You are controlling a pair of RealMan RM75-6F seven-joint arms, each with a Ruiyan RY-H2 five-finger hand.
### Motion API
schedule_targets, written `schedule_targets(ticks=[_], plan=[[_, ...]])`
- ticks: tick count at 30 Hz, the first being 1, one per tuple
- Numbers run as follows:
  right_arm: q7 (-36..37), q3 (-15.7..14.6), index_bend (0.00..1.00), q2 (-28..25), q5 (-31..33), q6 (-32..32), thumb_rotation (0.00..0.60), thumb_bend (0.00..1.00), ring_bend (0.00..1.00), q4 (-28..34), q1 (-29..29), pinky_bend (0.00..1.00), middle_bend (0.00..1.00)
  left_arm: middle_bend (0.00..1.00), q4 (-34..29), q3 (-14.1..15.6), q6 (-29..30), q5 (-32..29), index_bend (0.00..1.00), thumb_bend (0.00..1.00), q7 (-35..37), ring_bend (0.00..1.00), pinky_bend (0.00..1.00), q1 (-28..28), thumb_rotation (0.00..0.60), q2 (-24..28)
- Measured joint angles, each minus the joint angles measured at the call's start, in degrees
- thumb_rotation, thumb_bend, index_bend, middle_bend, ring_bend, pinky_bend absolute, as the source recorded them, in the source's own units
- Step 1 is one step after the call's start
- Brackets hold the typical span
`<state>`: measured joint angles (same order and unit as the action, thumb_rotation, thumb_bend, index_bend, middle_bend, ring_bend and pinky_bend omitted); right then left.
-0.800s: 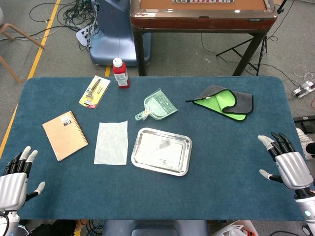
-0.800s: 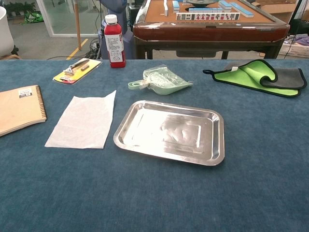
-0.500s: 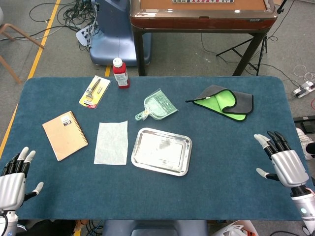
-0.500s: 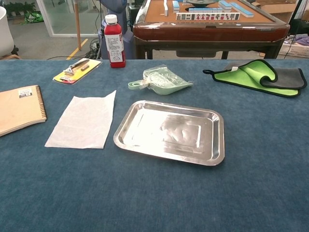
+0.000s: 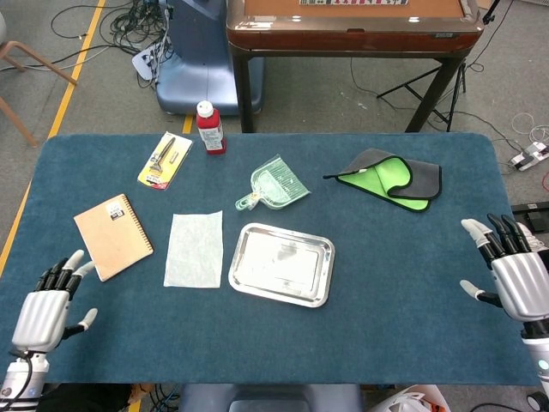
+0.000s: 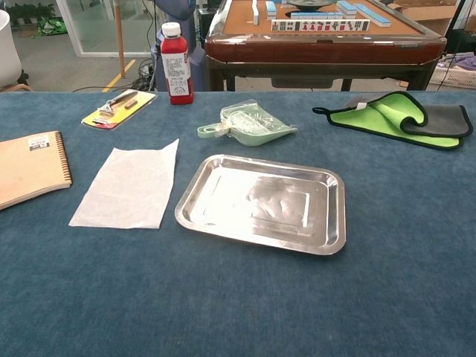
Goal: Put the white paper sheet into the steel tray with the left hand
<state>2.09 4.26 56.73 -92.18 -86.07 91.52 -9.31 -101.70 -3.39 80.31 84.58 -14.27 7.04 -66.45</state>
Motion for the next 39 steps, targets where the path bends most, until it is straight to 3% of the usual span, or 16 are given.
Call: schedule_targets(ticks=[5,15,27,39], plan=[[-0.7,0.1,0.08,-0.3,0.3,0.3,0.600,0.06,0.00,0.7,-0.1,0.05,0.17,0.07,3.2,-0.3,-6.1,0.0,0.19,0.24,2.2,0.06,0.10,4.3,0.600,-2.1],[-1.7,0.1,0.08,-0.8,0.9,0.4,0.600,0.06,0.00,1.9,0.3,0.05,0.17,0.07,11.0,-1.6,-14.4,-0.5,0.19,0.24,2.8,0.06,0.10,12.2,0.600,-11.6],[-0.8,-0.2,0.08,-0.6,1.3,0.3,0.600,0.06,0.00,1.1,0.8,0.05,0.17,0.07,14.9,-3.2,-19.5,-4.5,0.19,0.24,-1.0,0.06,0.10,18.1,0.600,-19.8],[0.9,-0.3,0.08,-0.4,1.6,-0.1,0.600,0.06,0.00,-0.4,1.4,0.05,0.17,0.07,18.6,-4.6,-21.1,-9.1,0.21,0.24,-2.4,0.06,0.10,21.2,0.600,-25.5]])
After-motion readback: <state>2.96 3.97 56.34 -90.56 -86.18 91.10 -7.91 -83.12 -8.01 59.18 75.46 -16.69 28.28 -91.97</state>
